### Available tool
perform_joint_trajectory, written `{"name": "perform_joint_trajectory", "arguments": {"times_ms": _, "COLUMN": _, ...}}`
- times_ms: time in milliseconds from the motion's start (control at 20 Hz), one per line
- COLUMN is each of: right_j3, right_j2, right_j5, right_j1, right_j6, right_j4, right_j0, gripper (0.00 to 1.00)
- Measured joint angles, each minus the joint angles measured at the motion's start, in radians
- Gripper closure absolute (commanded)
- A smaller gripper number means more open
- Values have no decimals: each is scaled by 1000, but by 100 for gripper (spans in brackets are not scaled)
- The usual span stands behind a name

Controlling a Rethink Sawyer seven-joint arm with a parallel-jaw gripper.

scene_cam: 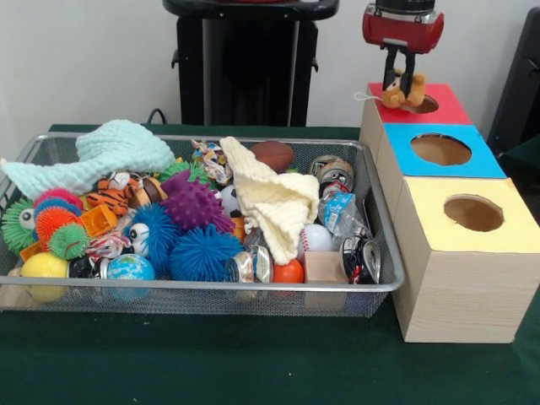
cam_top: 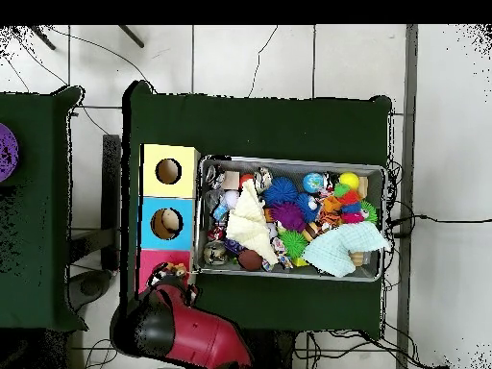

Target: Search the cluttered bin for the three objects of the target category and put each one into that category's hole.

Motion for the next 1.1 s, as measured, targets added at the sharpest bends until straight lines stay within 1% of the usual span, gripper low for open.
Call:
{"name": "perform_joint_trajectory", "arguments": {"times_ms": 450, "right_j3": 0, "right_j2": 10, "right_j5": -56, "right_j1": 19, "right_j6": 0, "right_j4": 0, "right_j0": 0, "gripper": 100}}
{"name": "perform_joint_trajectory", "arguments": {"times_ms": 1100, "right_j3": 0, "right_j2": 12, "right_j5": -79, "right_j1": 24, "right_j6": 0, "right_j4": 0, "right_j0": 10, "gripper": 100}}
